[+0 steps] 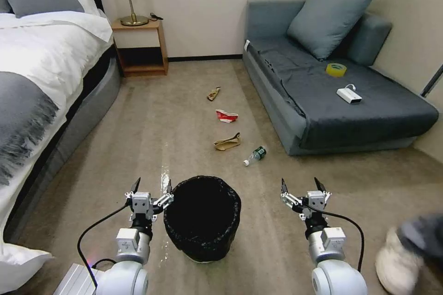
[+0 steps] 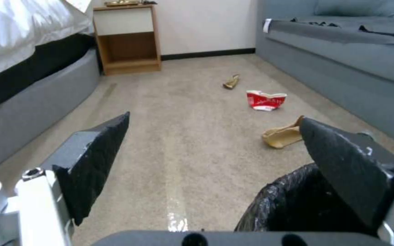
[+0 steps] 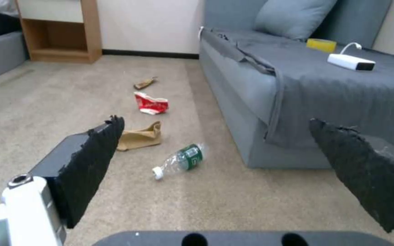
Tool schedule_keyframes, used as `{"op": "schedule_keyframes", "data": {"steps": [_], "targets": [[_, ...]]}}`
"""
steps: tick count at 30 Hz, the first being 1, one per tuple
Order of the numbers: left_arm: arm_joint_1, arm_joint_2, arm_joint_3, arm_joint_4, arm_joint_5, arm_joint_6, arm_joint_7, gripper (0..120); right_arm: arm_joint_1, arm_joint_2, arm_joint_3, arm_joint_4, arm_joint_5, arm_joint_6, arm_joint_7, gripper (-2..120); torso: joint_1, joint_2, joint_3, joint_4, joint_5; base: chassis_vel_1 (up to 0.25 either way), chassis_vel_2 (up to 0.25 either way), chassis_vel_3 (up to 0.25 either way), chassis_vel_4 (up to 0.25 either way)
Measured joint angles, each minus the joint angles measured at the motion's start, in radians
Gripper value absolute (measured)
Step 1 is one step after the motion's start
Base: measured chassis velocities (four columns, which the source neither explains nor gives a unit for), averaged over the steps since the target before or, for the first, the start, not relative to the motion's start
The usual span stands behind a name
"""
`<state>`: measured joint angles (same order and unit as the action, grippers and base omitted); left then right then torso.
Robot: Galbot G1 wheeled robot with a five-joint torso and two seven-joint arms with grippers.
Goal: Pick up the trash bin, then pick up the garbage on the floor and place it into the trash bin.
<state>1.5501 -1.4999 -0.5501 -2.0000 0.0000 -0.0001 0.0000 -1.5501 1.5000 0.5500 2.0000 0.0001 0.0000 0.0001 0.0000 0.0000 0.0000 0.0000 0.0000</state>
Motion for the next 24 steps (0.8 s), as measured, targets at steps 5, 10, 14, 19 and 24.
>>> {"op": "schedule_keyframes", "data": {"steps": [5,10,14,19,24], "targets": [[0.000,0.000,0.000,0.000,0.000,0.000,0.000,100,0.000,0.000,0.000,0.000,0.000,0.000,0.000,100,0.000,0.000,0.000,0.0000,0.0000,0.000,0.000,0.000,0.000],[0.000,0.000,0.000,0.000,0.000,0.000,0.000,100,0.000,0.000,0.000,0.000,0.000,0.000,0.000,100,0.000,0.000,0.000,0.0000,0.0000,0.000,0.000,0.000,0.000],[0.000,0.000,0.000,0.000,0.000,0.000,0.000,100,0.000,0.000,0.000,0.000,0.000,0.000,0.000,100,0.000,0.000,0.000,0.0000,0.0000,0.000,0.000,0.000,0.000],[0.000,0.000,0.000,0.000,0.000,0.000,0.000,100,0.000,0.000,0.000,0.000,0.000,0.000,0.000,100,0.000,0.000,0.000,0.0000,0.0000,0.000,0.000,0.000,0.000],[0.000,0.000,0.000,0.000,0.000,0.000,0.000,100,0.000,0.000,0.000,0.000,0.000,0.000,0.000,100,0.000,0.000,0.000,0.0000,0.0000,0.000,0.000,0.000,0.000]]}}
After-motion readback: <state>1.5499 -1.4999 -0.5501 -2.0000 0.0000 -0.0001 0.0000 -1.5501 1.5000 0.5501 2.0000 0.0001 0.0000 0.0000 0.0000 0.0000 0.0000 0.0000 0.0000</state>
